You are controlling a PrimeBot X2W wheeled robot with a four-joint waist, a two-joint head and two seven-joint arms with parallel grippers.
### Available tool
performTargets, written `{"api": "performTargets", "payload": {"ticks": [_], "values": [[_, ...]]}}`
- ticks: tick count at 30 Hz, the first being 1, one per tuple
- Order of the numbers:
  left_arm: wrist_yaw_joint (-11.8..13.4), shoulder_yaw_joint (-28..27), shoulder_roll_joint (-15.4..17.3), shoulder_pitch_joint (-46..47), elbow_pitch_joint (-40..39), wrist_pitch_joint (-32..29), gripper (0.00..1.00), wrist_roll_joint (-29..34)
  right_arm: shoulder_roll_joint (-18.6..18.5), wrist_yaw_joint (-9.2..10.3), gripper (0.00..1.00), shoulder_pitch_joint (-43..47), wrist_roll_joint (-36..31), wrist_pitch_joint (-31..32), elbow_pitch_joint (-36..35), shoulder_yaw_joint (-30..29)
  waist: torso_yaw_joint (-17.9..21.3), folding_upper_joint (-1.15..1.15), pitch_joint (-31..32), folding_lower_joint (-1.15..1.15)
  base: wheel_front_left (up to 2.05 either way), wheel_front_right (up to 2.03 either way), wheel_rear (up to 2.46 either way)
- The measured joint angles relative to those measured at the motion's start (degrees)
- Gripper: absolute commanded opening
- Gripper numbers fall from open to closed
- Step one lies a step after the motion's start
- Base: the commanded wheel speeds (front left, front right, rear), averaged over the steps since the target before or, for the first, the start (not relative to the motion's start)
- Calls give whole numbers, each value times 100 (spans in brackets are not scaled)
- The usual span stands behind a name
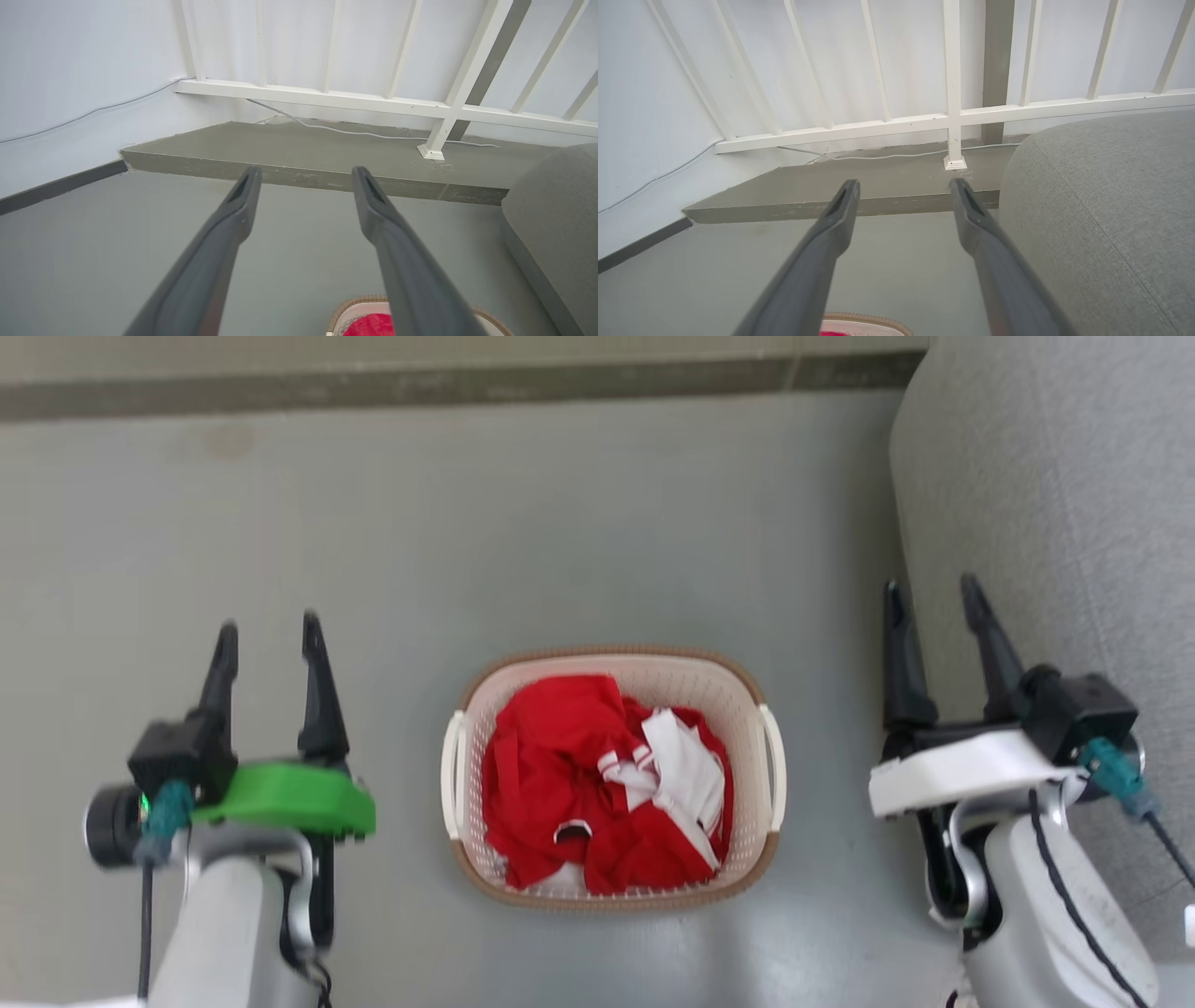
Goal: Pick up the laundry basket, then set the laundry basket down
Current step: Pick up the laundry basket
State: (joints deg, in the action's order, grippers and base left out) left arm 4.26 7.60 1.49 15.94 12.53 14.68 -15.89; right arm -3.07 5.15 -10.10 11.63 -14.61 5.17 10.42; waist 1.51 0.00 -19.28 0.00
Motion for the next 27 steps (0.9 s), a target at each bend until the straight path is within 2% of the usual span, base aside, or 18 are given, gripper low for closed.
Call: {"api": "performTargets", "payload": {"ticks": [16,27], "values": [[100,-160,36,-1573,-469,0,100,3,43,49,100,1009,250,1,146,298,53,0,1259,0,0,0,0],[131,-189,48,-2017,-797,0,100,3,49,100,100,1197,249,1,66,294,149,0,1544,0,0,0,0]]}}
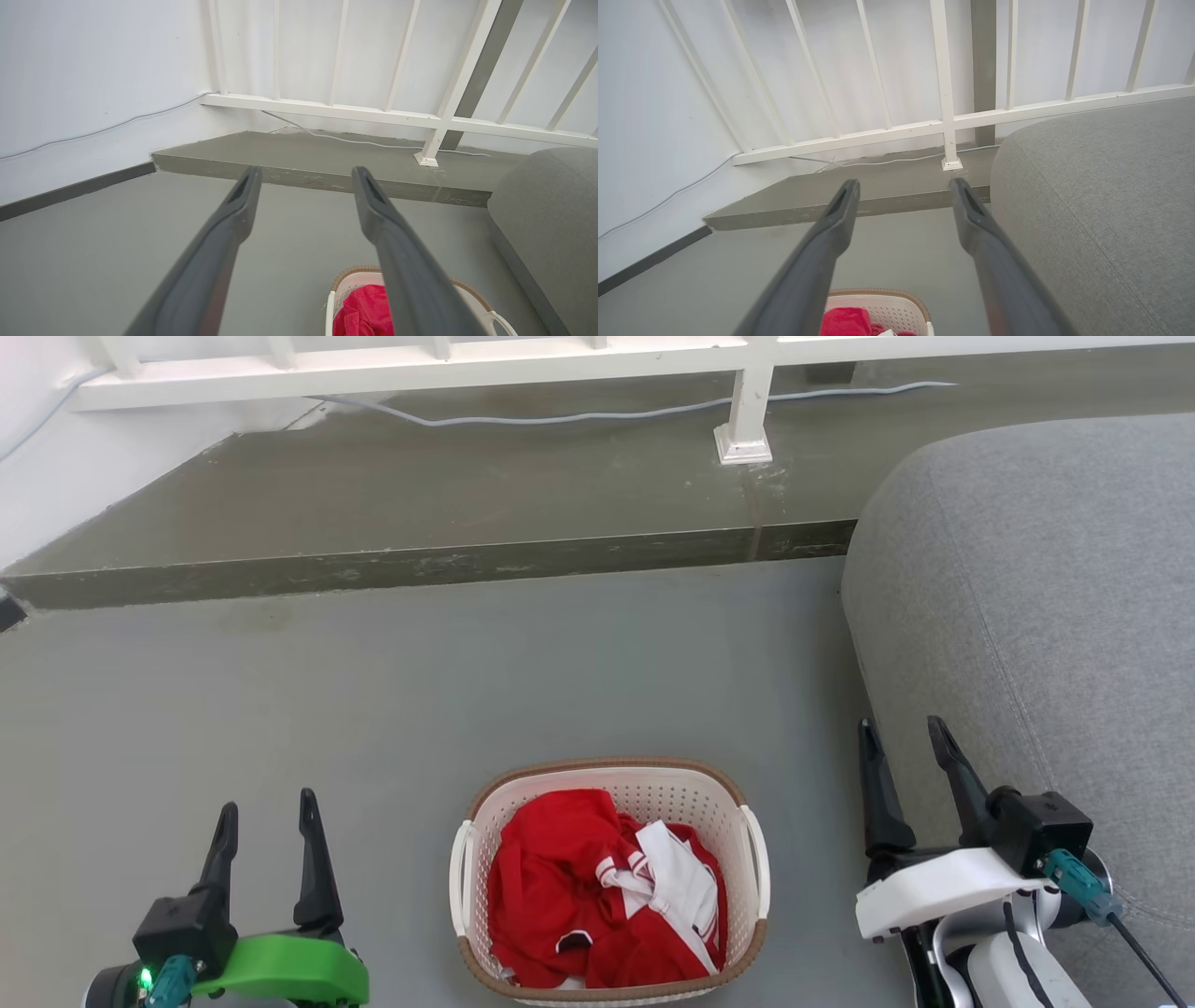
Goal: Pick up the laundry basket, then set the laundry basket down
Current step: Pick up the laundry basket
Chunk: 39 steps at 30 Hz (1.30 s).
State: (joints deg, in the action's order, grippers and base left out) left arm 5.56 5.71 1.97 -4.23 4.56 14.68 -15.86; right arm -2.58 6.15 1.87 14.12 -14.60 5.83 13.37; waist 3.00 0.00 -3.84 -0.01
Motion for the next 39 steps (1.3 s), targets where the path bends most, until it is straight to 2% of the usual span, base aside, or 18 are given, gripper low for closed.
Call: {"api": "performTargets", "payload": {"ticks": [23,32,39], "values": [[51,22,22,-218,-315,0,100,0,2,9,100,5,0,0,-183,-27,66,0,-211,0,0,0,0],[51,92,30,-212,-108,0,100,-10,2,49,100,-27,55,0,-110,-102,88,0,-524,0,0,0,0],[51,213,37,-59,278,-1,100,-8,2,40,100,-289,12,0,266,-76,99,0,-866,0,0,0,0]]}}
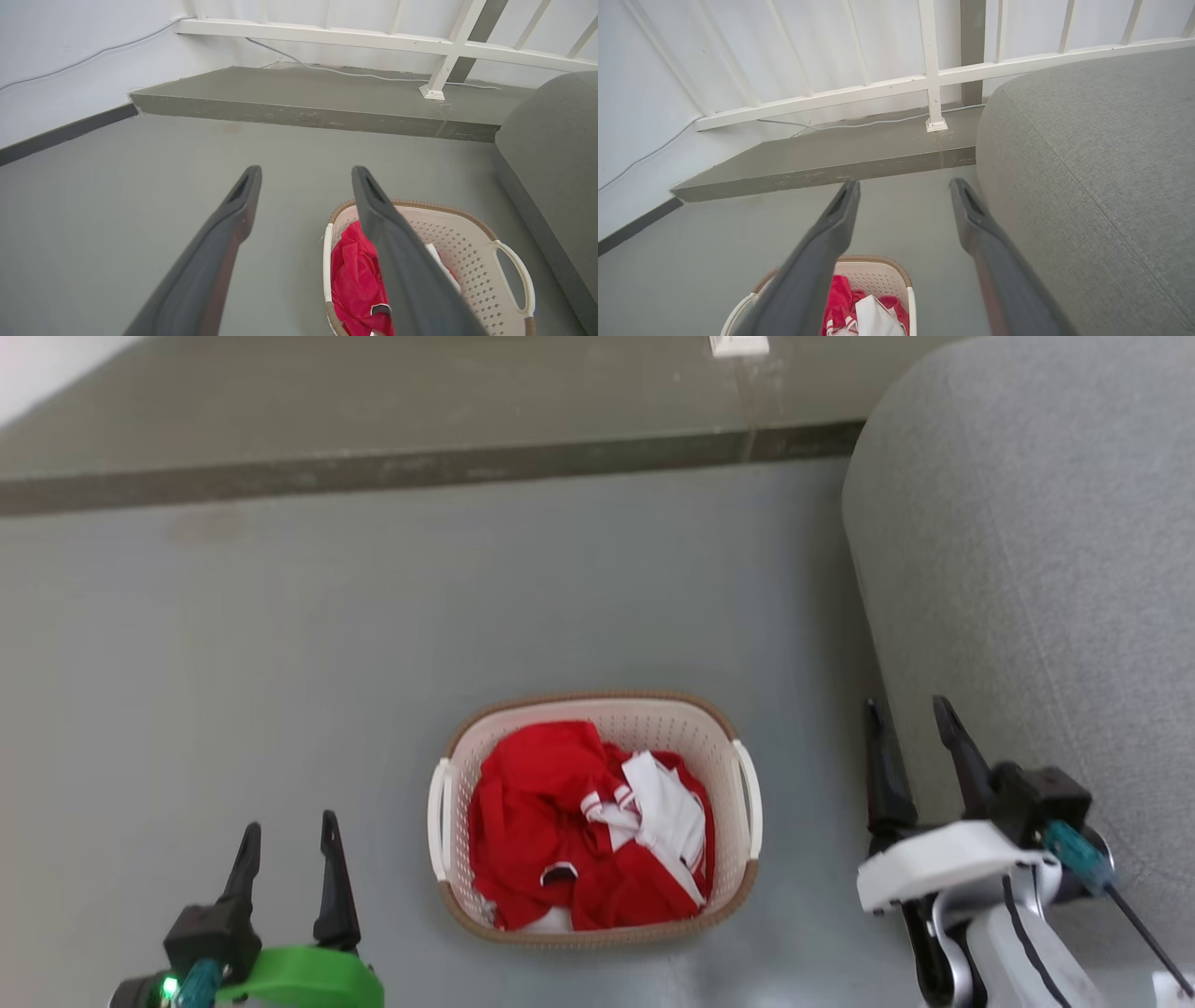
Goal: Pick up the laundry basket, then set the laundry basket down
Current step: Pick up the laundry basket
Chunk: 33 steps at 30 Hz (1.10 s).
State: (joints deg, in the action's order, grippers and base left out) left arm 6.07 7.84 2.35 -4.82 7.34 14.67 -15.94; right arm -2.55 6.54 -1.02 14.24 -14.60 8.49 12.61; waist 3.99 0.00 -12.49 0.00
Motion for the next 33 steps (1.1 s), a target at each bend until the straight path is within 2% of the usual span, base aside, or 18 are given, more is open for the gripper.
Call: {"api": "performTargets", "payload": {"ticks": [15,33], "values": [[-165,260,40,1145,1166,-270,100,80,-33,-192,100,-960,-25,1,1295,15,-3,0,-1026,0,0,0,0],[-412,588,15,2752,2269,-403,100,260,-47,-248,100,-2498,-4,97,2633,83,-90,0,-2563,1,0,0,0]]}}
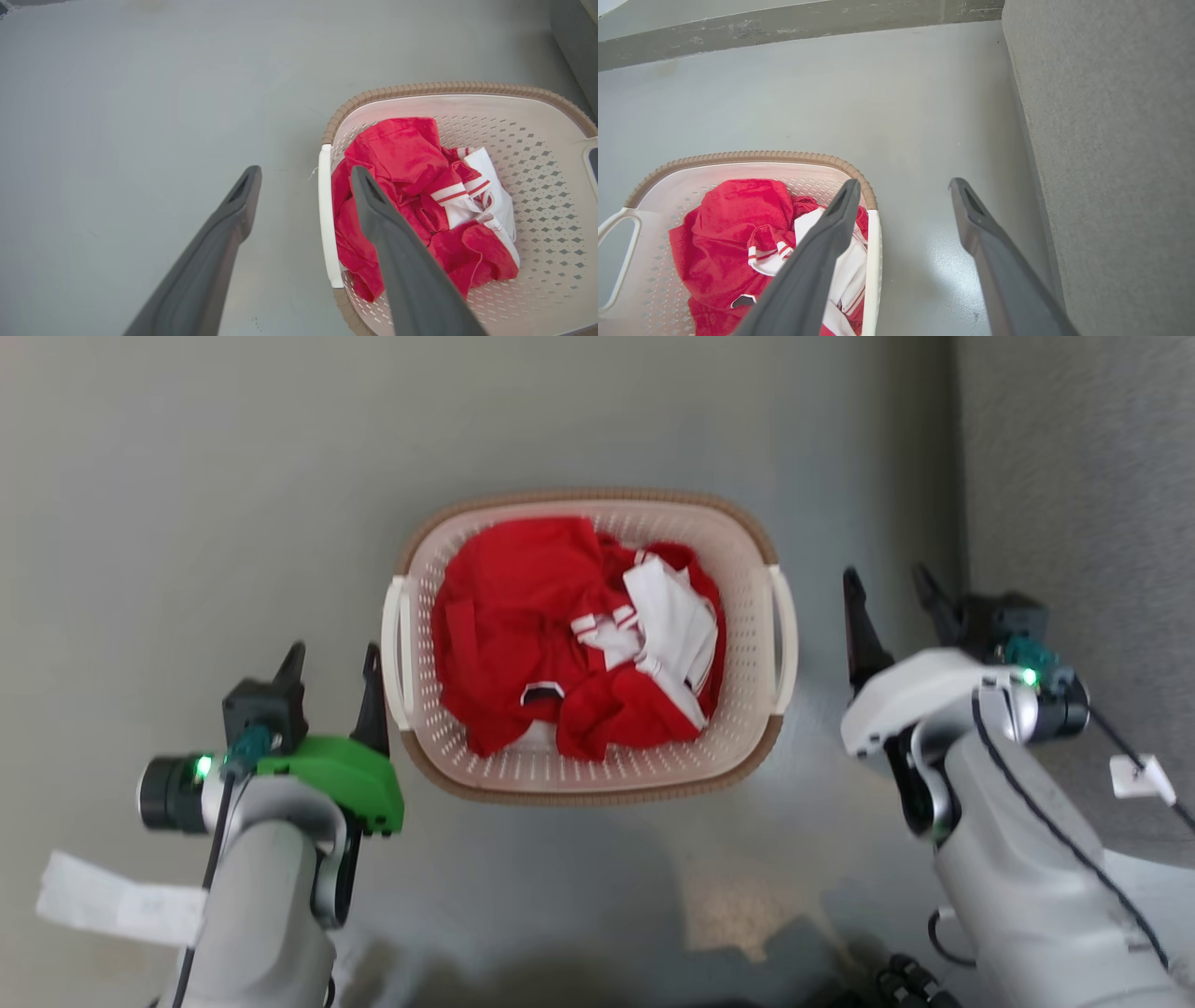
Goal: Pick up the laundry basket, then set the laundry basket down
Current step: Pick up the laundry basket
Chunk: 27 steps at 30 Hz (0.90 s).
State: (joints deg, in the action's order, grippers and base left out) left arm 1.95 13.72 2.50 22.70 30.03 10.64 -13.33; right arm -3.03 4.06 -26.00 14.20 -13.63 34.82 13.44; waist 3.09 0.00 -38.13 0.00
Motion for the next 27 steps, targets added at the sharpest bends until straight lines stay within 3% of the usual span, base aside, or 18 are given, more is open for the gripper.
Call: {"api": "performTargets", "payload": {"ticks": [15,27], "values": [[-145,249,-59,929,684,165,100,35,-32,-103,100,-789,8,-23,601,188,-159,0,-1107,1,0,0,0],[-250,501,-88,1279,1194,268,100,30,-46,-198,100,-957,333,-69,912,563,-219,0,-1417,0,0,0,0]]}}
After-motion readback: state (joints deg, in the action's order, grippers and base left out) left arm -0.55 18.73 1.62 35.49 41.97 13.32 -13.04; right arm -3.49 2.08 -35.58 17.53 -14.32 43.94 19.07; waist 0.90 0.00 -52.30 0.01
